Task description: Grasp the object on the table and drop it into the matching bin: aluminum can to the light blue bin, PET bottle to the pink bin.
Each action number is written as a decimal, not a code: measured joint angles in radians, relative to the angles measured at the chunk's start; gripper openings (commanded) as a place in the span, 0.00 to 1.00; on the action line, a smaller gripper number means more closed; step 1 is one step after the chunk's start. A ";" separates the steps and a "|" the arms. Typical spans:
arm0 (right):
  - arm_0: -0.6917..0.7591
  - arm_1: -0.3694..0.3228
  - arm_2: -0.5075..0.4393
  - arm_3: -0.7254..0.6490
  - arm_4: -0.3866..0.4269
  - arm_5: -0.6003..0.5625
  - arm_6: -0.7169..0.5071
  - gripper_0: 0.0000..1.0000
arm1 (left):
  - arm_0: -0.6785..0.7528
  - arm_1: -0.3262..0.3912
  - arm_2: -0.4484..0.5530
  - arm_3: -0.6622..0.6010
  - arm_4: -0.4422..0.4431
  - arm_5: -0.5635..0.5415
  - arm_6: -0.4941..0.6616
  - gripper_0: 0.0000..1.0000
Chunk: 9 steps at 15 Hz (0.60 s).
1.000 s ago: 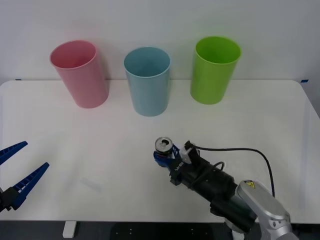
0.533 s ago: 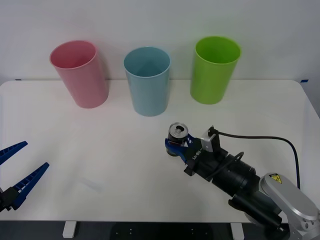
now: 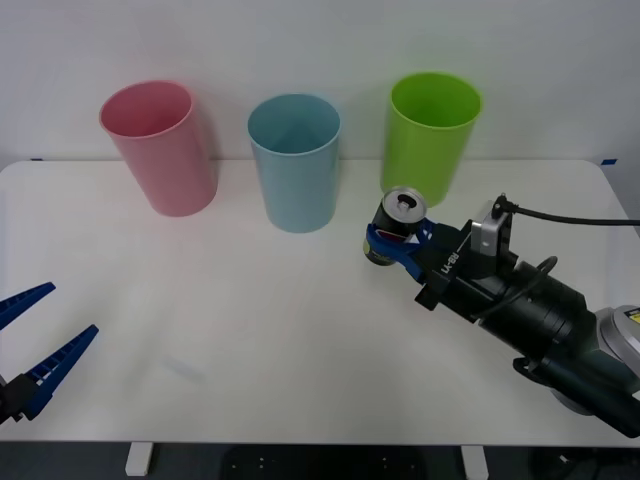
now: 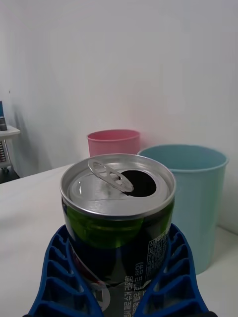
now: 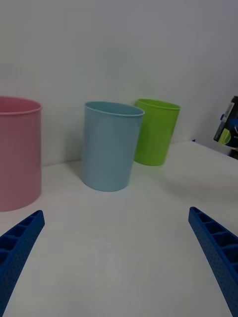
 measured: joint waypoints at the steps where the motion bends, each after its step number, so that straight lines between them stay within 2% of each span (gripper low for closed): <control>1: -0.002 -0.017 -0.015 -0.023 -0.004 0.000 -0.041 0.00 | 0.000 0.000 0.000 0.000 0.000 0.000 0.000 1.00; 6: -0.075 -0.084 -0.040 -0.055 -0.025 0.002 -0.208 0.00 | 0.000 0.000 0.000 0.000 0.000 0.000 0.000 1.00; 9: -0.168 -0.092 -0.027 -0.009 -0.024 0.004 -0.251 0.00 | 0.000 0.000 0.000 0.000 0.000 0.000 0.000 1.00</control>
